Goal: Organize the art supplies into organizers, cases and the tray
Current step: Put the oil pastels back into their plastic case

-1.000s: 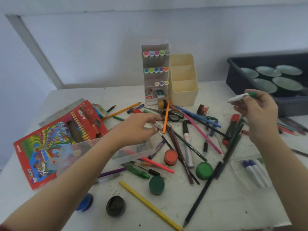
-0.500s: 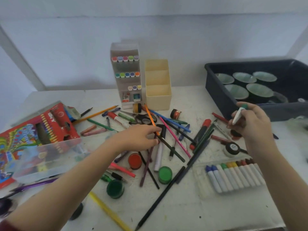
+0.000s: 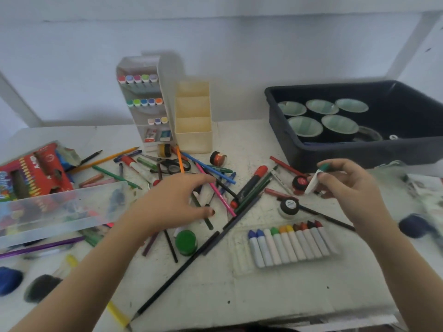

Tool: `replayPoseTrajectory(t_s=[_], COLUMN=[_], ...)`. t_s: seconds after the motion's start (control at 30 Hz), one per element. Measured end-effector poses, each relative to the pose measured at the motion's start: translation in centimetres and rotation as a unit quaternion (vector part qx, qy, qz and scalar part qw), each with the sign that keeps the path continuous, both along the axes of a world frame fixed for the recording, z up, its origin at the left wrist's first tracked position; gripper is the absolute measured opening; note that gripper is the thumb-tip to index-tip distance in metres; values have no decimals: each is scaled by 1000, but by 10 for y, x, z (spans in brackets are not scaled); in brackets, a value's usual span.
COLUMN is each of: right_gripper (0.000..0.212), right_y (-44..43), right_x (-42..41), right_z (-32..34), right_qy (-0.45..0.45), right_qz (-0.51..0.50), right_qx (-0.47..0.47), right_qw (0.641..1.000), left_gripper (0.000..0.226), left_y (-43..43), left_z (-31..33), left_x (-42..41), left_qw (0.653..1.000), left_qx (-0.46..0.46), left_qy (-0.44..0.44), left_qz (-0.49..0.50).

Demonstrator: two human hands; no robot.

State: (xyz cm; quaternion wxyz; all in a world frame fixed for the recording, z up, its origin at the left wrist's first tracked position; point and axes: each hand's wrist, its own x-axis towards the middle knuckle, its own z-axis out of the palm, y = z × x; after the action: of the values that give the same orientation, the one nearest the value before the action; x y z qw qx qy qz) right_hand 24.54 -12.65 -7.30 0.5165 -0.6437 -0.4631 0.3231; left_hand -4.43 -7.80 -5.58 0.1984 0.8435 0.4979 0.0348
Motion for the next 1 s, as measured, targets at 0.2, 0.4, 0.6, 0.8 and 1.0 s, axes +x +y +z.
replayPoseTrajectory(t_s=[0.2,0.4,0.6,0.8,1.0], right_gripper=[15,16,22,22,22], right_y=[-18,-35,-40,-40,-41], right_x=[-11,-38,-50,-48,-43], right_z=[-18,-35,-38,-37,-39], right_qy=[-54,-139,-145,-113,-101], right_qz=[90,185,218,205,211], right_qx=[-7,60,57,60,45], right_qw=[994,971,963,970,971], left_gripper=[88,91,103,95,98], left_y=[-53,-73,-75,-74,-78], left_z=[-29,-54,-64,-64,-70], left_x=[26,30,27,31,42], left_qw=[996,998,997,998,995], left_qx=[-12,29,55,64,101], left_qy=[6,32,53,19,9], left_qz=[-91,-41,-19,2,2])
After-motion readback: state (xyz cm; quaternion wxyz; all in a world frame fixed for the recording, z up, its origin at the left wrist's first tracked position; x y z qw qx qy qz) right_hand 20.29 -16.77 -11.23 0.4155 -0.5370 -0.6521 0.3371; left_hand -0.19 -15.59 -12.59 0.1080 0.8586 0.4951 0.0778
